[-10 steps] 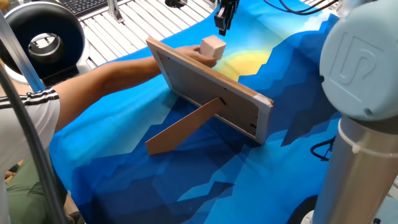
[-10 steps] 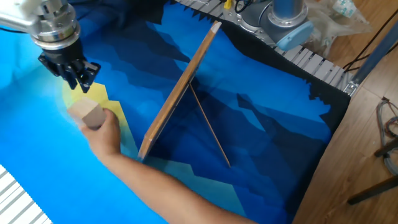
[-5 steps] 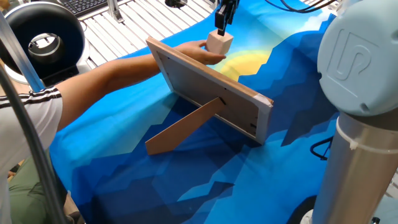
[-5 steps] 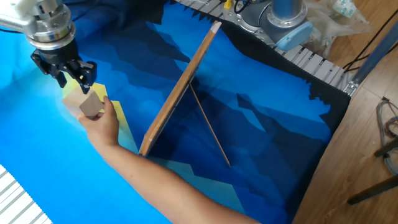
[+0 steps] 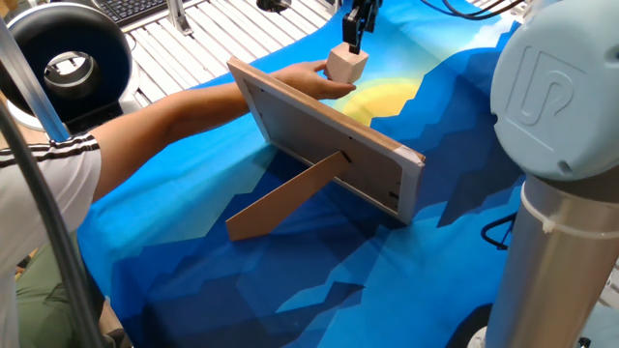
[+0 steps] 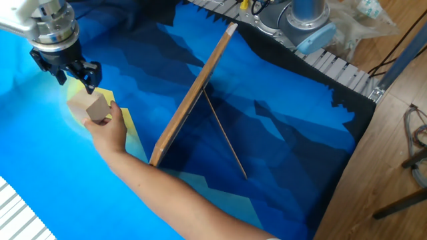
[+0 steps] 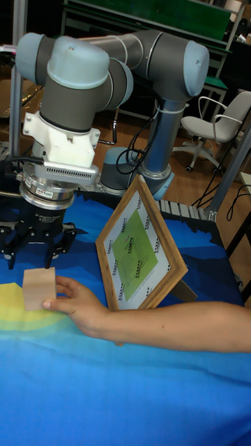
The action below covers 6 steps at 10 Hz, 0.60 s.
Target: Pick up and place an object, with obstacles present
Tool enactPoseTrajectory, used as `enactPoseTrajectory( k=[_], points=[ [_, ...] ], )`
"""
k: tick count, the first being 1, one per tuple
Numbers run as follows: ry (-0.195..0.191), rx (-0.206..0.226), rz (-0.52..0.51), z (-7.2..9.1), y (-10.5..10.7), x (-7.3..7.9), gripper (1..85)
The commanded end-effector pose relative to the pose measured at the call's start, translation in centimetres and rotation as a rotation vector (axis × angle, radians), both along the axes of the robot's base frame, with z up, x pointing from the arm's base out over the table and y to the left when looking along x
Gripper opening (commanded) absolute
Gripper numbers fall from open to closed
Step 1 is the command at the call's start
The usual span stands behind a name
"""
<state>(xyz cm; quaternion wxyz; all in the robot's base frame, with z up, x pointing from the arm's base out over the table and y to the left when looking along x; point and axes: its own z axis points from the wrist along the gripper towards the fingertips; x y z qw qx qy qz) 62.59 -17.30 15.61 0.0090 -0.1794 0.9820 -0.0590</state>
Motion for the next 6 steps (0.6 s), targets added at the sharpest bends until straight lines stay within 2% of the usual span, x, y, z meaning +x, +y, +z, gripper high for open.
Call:
enactPoseTrajectory(
  k=[1,2,4,6],
  points=[
    [0.003,-0.007,-0.023,0.1,-0.3,-0.2,62.3],
    [-0.009,-0.005,-0.026,0.1,-0.3,0.1,62.3],
    [-0.060,0.105,-0.032,0.0,2.6,1.5,67.7],
    [-0.056,0.199,0.005,0.1,5.0,1.4,70.7]
  ],
)
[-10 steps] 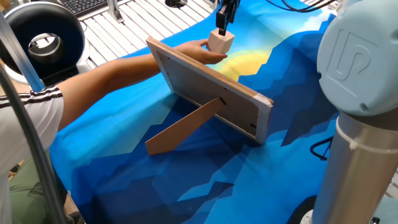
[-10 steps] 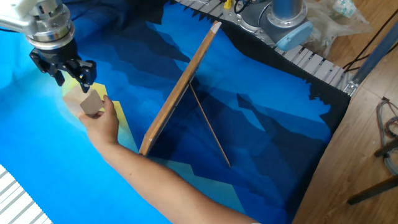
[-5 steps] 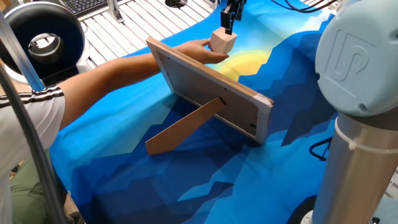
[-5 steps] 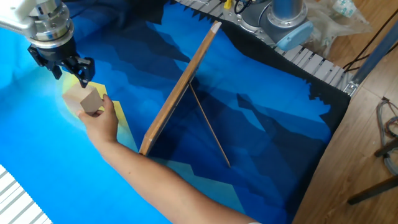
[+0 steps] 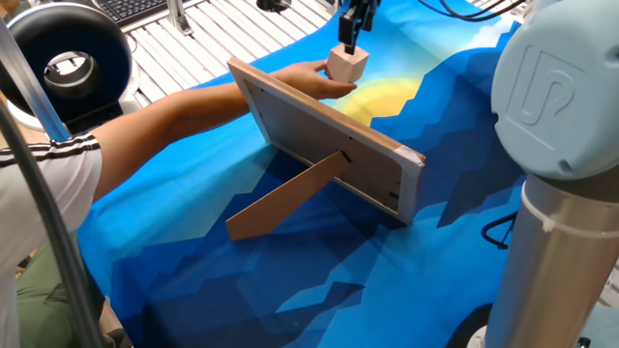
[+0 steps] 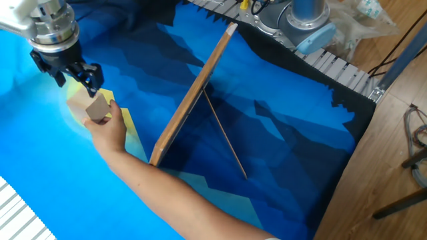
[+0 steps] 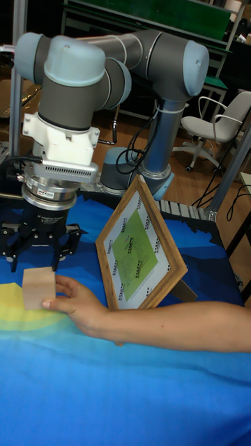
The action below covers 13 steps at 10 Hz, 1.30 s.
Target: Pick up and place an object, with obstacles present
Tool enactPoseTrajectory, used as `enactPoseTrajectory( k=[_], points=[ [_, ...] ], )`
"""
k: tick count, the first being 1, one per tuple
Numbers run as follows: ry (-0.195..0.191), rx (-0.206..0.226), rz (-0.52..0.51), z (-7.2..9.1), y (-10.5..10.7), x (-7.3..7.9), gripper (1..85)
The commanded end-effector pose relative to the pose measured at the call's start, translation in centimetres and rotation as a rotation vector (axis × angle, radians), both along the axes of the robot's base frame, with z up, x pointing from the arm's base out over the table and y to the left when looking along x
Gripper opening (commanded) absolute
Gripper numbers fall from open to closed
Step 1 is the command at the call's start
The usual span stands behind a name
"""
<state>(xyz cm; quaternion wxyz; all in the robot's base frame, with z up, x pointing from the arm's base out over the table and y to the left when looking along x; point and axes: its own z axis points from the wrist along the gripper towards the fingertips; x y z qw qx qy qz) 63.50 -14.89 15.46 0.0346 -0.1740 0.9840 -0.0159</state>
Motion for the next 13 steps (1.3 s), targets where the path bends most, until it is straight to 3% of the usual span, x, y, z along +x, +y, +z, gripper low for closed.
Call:
enactPoseTrajectory(
  k=[1,5,6,7,8,13],
  points=[
    [-0.028,0.092,0.029,0.3,2.4,0.7,72.3],
    [-0.045,0.086,0.053,0.3,2.3,1.1,75.0],
    [-0.043,0.091,0.021,0.3,2.3,1.1,70.0],
    [-0.066,0.042,-0.078,0.3,0.8,1.7,5.3],
    [-0.076,0.033,-0.089,0.4,0.5,1.9,1.3],
    [-0.087,0.029,-0.099,0.4,0.3,2.2,1.3]
  ],
)
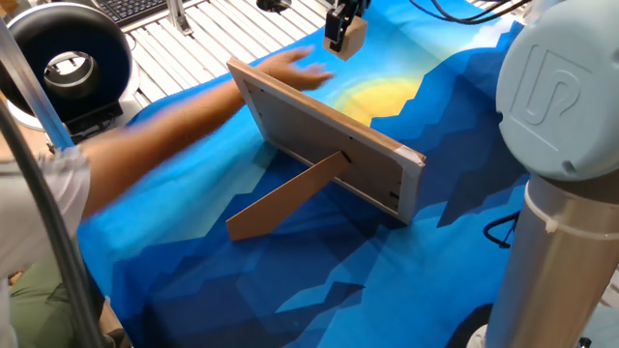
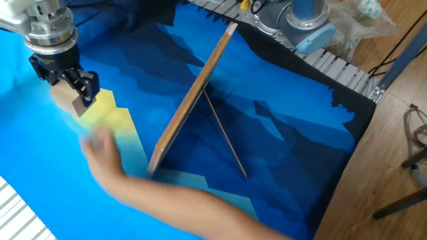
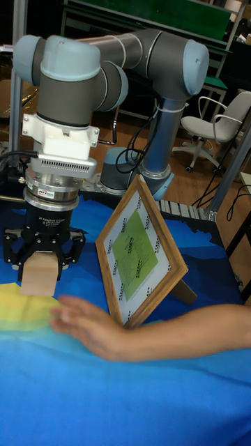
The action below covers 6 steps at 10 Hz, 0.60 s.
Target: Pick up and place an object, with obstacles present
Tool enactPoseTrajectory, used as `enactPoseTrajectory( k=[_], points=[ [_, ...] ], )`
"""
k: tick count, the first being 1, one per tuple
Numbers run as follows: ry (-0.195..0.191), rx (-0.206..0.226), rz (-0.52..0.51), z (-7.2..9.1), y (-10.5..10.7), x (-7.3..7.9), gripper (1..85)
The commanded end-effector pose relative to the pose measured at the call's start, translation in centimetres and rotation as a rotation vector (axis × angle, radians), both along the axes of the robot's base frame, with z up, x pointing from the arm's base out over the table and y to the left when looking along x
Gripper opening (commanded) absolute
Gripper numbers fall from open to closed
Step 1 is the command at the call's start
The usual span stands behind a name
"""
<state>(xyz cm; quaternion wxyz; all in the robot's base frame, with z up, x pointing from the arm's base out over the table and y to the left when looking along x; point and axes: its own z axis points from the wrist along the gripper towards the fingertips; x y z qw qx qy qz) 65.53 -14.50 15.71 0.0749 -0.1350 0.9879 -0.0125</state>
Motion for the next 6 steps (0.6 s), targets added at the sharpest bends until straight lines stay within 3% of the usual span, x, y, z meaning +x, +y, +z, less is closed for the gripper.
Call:
enactPoseTrajectory(
  k=[1,4,6],
  points=[
    [-0.004,-0.005,-0.022,0.1,-0.3,0.1,1.3],
    [0.027,-0.031,-0.052,4.7,1.6,-1.0,1.3],
    [0.035,-0.038,-0.086,6.5,3.3,-1.9,1.3]
  ],
)
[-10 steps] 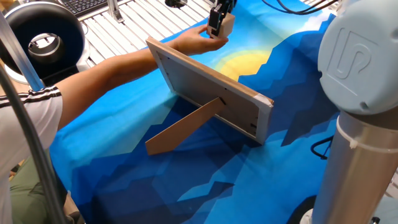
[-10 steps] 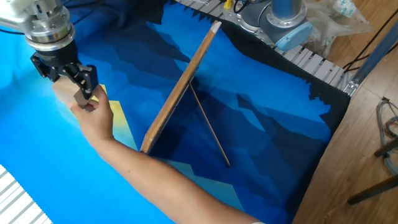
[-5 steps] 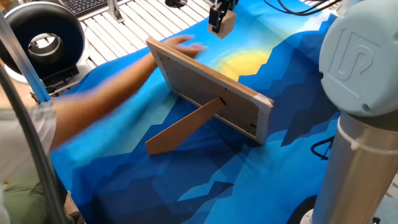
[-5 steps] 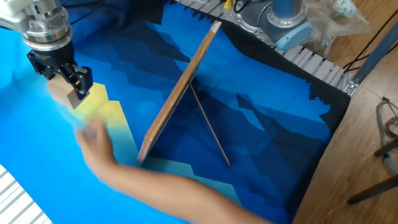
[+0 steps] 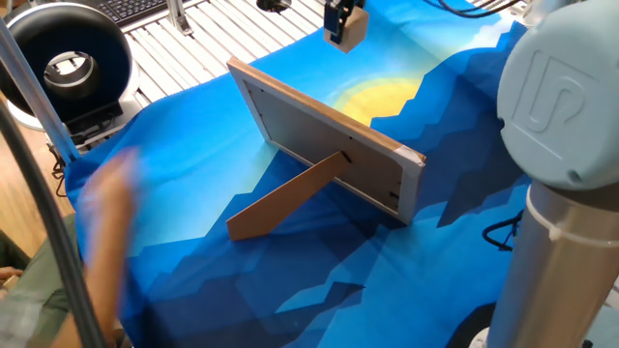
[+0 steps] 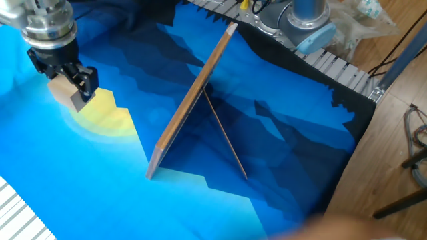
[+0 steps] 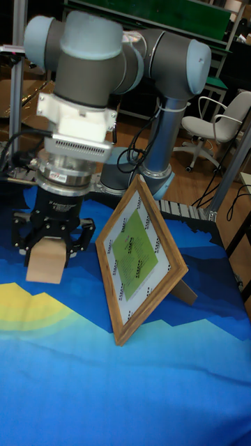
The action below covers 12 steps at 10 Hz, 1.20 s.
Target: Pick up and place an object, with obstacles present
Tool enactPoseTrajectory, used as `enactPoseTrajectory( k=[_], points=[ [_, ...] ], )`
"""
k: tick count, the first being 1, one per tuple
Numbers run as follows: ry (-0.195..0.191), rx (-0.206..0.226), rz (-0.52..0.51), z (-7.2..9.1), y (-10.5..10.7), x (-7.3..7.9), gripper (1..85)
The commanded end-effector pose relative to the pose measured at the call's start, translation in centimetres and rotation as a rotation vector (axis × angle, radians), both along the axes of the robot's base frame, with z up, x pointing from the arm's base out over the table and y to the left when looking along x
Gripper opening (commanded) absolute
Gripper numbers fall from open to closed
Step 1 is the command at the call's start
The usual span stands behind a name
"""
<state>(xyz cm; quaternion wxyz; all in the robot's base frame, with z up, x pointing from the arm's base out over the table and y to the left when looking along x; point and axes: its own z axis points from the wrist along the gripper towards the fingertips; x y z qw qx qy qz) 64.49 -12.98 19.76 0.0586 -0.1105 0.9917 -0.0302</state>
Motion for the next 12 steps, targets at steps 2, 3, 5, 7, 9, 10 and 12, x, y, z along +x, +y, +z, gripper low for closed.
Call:
enactPoseTrajectory(
  k=[2,3,5,7,9,10,12],
  points=[
    [0.001,0.006,-0.009,1.3,1.8,0.8,1.3],
    [-0.014,0.006,0.027,-0.9,0.7,3.0,1.3],
    [-0.065,0.048,0.095,-1.1,1.8,4.7,1.3],
    [-0.147,0.098,0.142,-0.6,3.4,6.7,1.3],
    [-0.136,0.130,0.147,-0.6,4.2,6.3,1.3],
    [-0.055,0.090,0.117,-1.1,2.9,4.4,1.3],
    [0.022,0.055,0.044,4.7,4.7,0.5,1.3]
  ],
)
